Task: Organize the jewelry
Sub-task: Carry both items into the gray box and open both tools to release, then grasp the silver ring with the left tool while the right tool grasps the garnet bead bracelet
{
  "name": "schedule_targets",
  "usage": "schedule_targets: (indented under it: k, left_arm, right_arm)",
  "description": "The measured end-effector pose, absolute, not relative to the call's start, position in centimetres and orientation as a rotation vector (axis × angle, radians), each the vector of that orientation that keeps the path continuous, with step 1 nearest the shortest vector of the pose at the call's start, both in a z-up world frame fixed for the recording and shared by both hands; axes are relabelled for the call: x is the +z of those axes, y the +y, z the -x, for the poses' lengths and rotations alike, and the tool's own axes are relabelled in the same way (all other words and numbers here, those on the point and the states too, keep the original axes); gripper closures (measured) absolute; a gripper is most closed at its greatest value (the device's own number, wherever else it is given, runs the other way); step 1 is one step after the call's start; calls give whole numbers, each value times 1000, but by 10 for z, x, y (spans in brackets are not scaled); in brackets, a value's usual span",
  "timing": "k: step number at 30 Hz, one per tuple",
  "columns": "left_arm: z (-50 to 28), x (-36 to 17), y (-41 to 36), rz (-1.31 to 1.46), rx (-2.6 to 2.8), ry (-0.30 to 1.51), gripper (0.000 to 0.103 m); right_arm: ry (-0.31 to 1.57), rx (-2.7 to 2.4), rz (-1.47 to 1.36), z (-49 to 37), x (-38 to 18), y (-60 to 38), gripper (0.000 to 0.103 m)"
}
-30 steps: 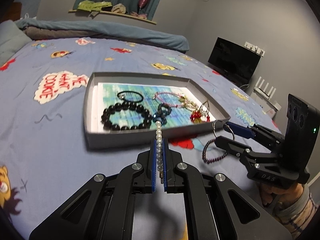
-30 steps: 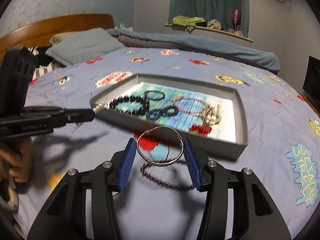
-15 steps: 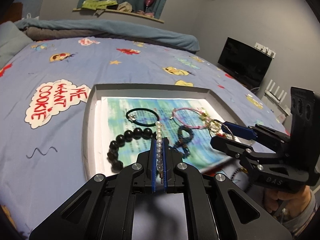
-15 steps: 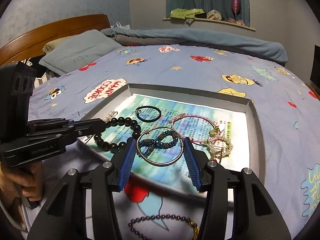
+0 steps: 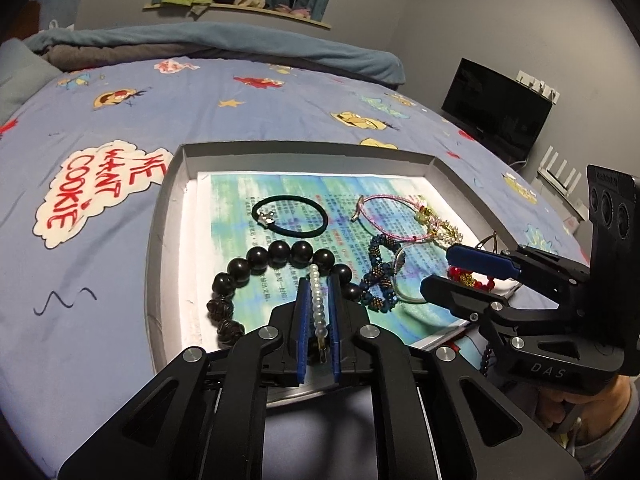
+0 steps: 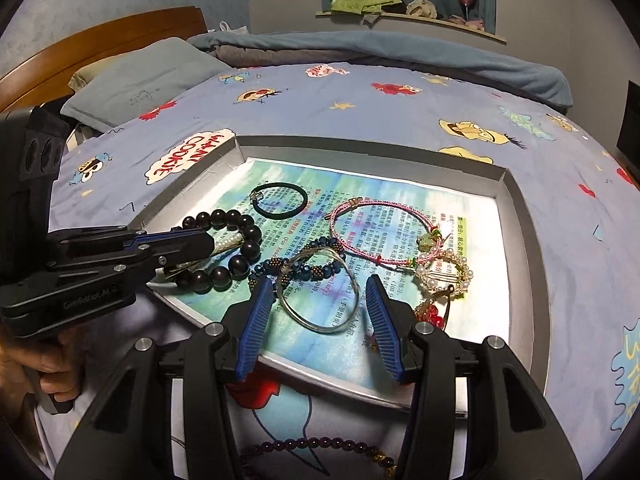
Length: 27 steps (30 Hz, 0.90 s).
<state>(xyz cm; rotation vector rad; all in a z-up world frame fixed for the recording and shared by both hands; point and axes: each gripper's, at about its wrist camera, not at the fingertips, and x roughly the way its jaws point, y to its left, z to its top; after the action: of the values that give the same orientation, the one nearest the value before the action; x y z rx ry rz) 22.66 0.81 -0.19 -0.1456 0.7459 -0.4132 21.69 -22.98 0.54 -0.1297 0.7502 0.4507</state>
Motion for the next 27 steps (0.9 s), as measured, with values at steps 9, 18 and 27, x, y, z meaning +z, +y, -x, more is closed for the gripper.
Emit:
schedule_targets:
  k: [9,18,27]
  left_arm:
    - [-199,11,21,197,-409,663,73]
    - [-161,13,17,187,-426,616,70]
    - [-130,-2,-4,145,-468,664,70]
  right_arm:
    - [602,485,52,-184,26,-258,53]
    - [593,422,-27,-154,20,-302,53]
    - [640,390,-74,-144,7,-318,53]
